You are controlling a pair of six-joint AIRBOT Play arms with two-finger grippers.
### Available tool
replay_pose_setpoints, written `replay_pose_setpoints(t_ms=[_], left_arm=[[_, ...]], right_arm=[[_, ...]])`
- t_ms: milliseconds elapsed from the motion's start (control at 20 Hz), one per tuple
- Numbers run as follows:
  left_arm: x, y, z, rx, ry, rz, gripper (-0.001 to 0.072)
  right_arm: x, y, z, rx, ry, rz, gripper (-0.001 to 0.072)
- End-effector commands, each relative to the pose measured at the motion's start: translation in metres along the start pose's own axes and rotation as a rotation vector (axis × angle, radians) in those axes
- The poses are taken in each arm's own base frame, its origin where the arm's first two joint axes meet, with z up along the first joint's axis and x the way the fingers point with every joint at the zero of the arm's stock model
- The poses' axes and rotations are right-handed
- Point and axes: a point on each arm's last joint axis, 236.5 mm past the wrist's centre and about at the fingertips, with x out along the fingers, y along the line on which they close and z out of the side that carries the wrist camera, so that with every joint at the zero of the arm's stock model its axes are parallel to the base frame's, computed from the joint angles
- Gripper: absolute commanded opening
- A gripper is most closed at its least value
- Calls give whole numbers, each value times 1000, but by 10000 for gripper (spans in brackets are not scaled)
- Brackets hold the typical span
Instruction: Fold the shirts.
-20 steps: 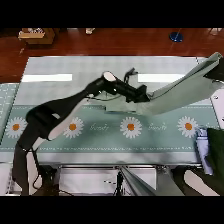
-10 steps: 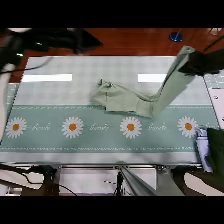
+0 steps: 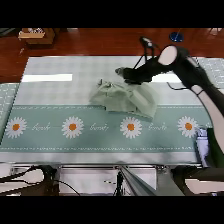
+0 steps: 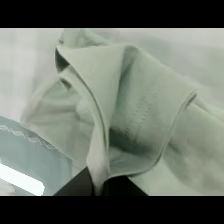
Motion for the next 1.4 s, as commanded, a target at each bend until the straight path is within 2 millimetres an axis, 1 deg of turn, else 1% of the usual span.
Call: replay_pose_setpoints(t_ms=[0, 100, 150, 200, 250, 300, 350, 400, 450, 500, 550, 600, 650, 700, 750, 800, 850, 900, 950, 1000, 1050, 1100, 1150, 1250, 1350], left_arm=[[1, -19, -5, 35, 15, -14, 23], [15, -30, -12, 46, 51, -44, 22], [22, -33, -18, 54, 74, -48, 22], [29, -35, -24, 63, 100, -48, 23], [36, -36, -31, 72, 131, -41, 22], [42, -36, -38, 82, 161, -28, 23], [46, -34, -44, 90, 185, -14, 23], [50, -31, -49, 98, 207, 6, 23], [52, -27, -52, 103, 222, 23, 23], [52, -20, -56, 107, 239, 53, 23], [51, -11, -58, 111, 253, 91, 23], [49, 0, -61, 115, 268, 135, 23], [46, 14, -65, 120, 290, 193, 23], [42, 29, -69, 120, 313, 250, 25], [39, 42, -73, 112, 337, 296, 27], [36, 56, -79, 101, 363, 337, 88], [35, 67, -86, 79, 389, 363, 191], [35, 80, -93, 39, 411, 389, 321], [35, 91, -102, -1, 433, 412, 362], [34, 102, -114, -29, 462, 430, 366], [32, 112, -126, -54, 493, 452, 365], [27, 126, -140, -101, 527, 499, 364], [20, 140, -153, -146, 558, 558, 363], [1, 166, -174, -193, 620, 678, 364], [-10, 177, -182, -199, 652, 735, 363]], right_arm=[[50, 40, -5, 41, -46, 46, 33], [65, 59, -4, 58, -83, 78, 33], [69, 68, -3, 64, -103, 98, 35], [72, 77, 0, 72, -127, 124, 123], [72, 85, 5, 87, -152, 151, 314], [71, 95, 8, 105, -170, 185, 479], [69, 100, 10, 102, -179, 208, 536], [64, 103, 11, 76, -179, 220, 539], [57, 102, 11, 45, -175, 216, 539], [47, 95, 11, 4, -160, 198, 538], [34, 82, 10, -39, -138, 163, 537], [16, 59, 8, -77, -108, 98, 537], [-5, 30, 7, -112, -79, 10, 537], [-34, -11, 5, -146, -46, -118, 537], [-66, -56, 3, -163, -17, -265, 536], [-106, -107, -1, -169, 14, -443, 535], [-148, -156, -7, -163, 56, -615, 532], [-182, -196, -15, -136, 104, -736, 531], [-205, -227, -28, -80, 156, -781, 532], [-211, -245, -40, 1, 183, -749, 536], [-206, -255, -53, 89, 195, -666, 551], [-193, -258, -67, 186, 204, -547, 602], [-177, -258, -80, 269, 207, -429, 602], [-142, -252, -101, 368, 211, -248, 602], [-106, -240, -114, 408, 187, -127, 602]])
